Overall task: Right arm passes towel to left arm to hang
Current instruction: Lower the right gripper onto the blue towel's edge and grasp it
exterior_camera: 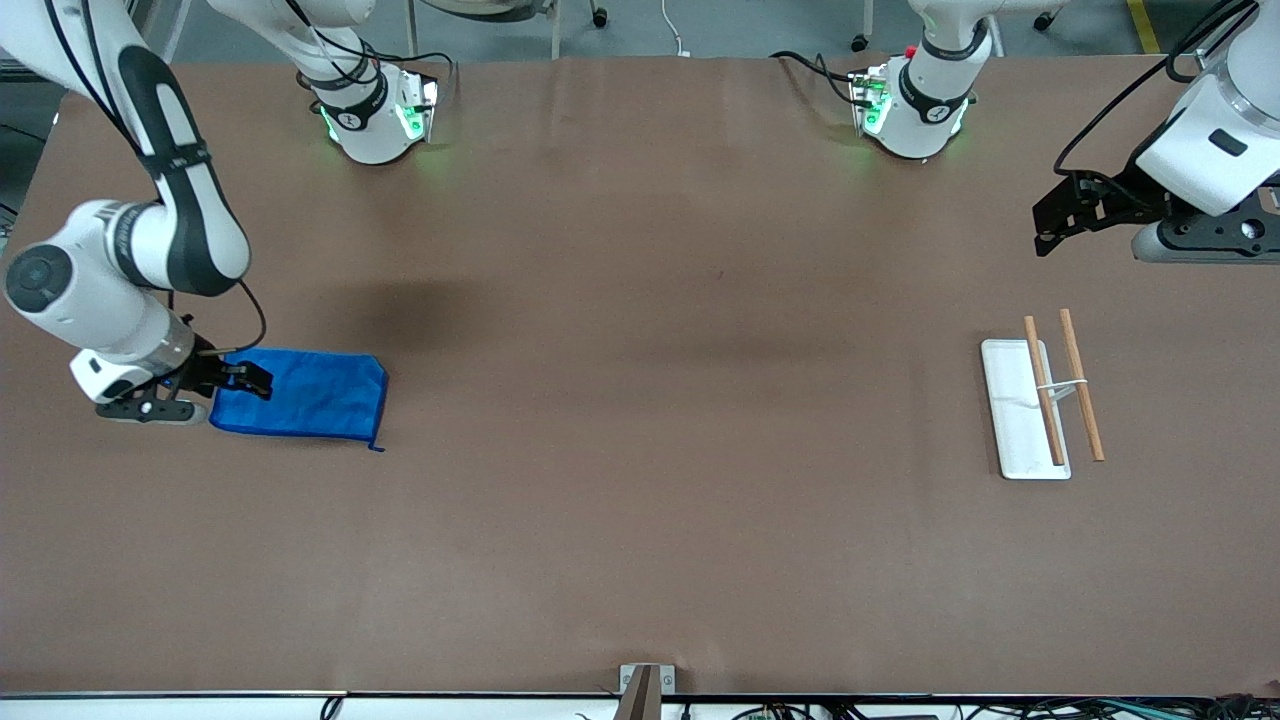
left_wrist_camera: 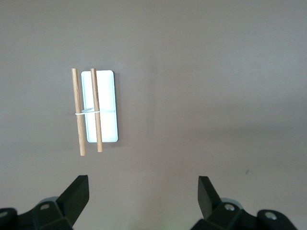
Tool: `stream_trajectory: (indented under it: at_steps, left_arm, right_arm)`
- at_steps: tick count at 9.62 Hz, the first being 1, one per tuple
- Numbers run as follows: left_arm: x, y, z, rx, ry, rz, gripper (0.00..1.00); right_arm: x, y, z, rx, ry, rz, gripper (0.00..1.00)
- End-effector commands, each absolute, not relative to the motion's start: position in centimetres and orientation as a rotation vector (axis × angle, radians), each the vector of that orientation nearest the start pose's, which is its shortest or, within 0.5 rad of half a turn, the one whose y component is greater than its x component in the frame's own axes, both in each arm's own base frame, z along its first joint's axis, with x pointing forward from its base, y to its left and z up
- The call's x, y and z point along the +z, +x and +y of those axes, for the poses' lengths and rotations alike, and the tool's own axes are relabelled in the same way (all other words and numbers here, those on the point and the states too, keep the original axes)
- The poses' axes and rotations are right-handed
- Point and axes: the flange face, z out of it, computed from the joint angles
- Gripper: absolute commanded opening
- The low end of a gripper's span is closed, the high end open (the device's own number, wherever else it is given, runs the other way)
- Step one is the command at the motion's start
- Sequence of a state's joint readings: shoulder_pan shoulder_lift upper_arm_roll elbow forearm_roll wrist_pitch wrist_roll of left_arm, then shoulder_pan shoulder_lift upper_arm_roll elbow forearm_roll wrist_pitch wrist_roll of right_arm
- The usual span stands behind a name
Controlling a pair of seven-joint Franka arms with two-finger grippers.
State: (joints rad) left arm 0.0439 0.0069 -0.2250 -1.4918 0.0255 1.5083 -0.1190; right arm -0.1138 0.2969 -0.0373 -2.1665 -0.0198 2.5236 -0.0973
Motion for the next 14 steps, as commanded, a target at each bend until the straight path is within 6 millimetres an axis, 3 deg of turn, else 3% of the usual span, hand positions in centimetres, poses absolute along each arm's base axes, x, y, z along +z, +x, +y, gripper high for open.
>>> stream_trajectory:
  at_steps: [1, 2, 7, 9, 10, 11, 12, 14]
  left_arm:
    - [64.1, 54.8, -9.7, 0.026, -3.122, 0.113, 1.00]
    - [64.1, 54.7, -9.7, 0.026, -3.122, 0.115, 1.00]
    - [64.1, 54.7, -10.2, 0.026, -3.122, 0.115, 1.00]
    - [64.1, 54.7, -10.3, 0.027, -3.125, 0.111, 1.00]
    - [64.1, 54.7, -10.4, 0.027, -3.126, 0.113, 1.00]
    - [64.1, 54.7, -10.3, 0.028, -3.128, 0.111, 1.00]
    - [64.0, 54.7, -10.2, 0.030, -3.128, 0.111, 1.00]
    - [64.0, 54.7, -10.2, 0.030, -3.128, 0.118, 1.00]
  right_arm:
    - [22.0, 55.4, -8.8, -0.077, -3.169, 0.025, 0.96]
    - [20.4, 55.2, -8.7, -0.046, -3.167, 0.024, 0.95]
    - [16.9, 53.9, -8.2, 0.061, -3.156, 0.032, 0.91]
    - [16.3, 53.8, -8.0, 0.076, -3.154, 0.042, 0.89]
    - [16.3, 53.8, -8.1, 0.076, -3.153, 0.044, 0.75]
    - [16.3, 53.8, -8.0, 0.078, -3.153, 0.042, 0.36]
    - [16.3, 53.7, -8.0, 0.080, -3.153, 0.042, 0.12]
    - [16.4, 53.7, -8.1, 0.081, -3.154, 0.044, 0.03]
